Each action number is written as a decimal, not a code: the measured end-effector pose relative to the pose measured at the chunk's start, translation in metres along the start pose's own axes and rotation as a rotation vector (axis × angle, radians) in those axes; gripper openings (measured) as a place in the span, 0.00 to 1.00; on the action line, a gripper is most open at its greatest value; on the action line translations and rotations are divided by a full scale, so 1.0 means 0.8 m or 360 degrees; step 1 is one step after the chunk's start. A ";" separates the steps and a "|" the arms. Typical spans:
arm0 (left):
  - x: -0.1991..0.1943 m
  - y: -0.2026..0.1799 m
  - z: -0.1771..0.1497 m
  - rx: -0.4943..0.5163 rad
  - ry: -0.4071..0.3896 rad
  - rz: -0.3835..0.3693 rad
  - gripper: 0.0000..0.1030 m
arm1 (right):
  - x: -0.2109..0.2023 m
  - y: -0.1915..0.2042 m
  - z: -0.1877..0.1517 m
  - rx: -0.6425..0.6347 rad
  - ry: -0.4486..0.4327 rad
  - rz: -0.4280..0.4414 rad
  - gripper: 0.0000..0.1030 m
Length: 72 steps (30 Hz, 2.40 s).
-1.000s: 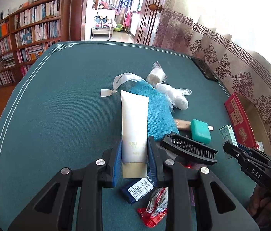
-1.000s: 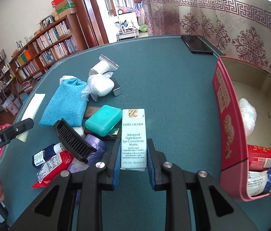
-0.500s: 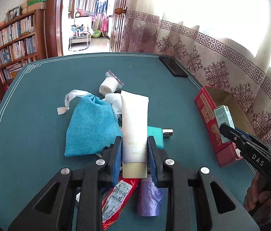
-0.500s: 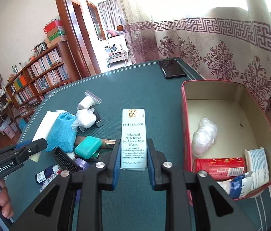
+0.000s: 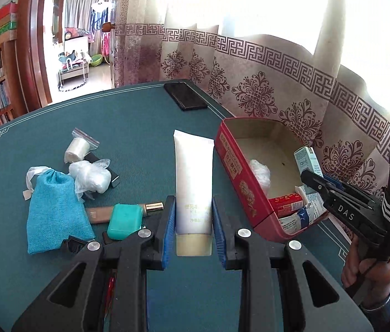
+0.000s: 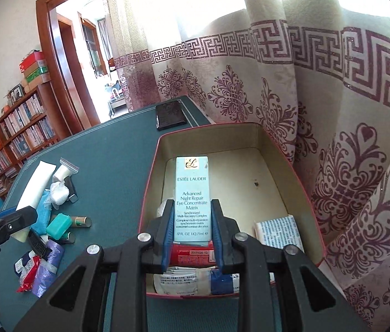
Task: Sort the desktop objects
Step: 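Carry the white tube and Estee Lauder box toward the red tin box, then lower both items into the tin box and open both grippers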
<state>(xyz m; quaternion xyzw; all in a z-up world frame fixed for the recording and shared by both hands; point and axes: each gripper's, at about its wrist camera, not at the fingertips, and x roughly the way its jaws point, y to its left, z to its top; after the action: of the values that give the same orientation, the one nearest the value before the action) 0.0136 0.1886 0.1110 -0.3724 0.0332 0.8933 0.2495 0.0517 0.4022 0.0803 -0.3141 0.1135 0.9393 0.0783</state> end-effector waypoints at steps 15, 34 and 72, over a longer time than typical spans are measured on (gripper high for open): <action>0.047 -0.098 0.022 0.0196 0.0060 -0.0217 0.27 | 0.013 -0.046 -0.007 0.0026 0.0066 -0.0135 0.26; 0.107 -0.135 0.043 0.0196 0.0156 -0.0304 0.46 | 0.017 -0.066 -0.003 0.0061 0.0076 -0.0177 0.29; 0.065 -0.061 0.020 0.0113 0.0093 -0.0084 0.50 | 0.005 0.001 -0.006 -0.0167 0.0015 -0.0211 0.55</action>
<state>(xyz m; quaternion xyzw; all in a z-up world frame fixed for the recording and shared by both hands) -0.0048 0.2574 0.0930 -0.3900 0.0623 0.8734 0.2850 0.0513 0.4005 0.0744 -0.3291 0.0434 0.9352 0.1233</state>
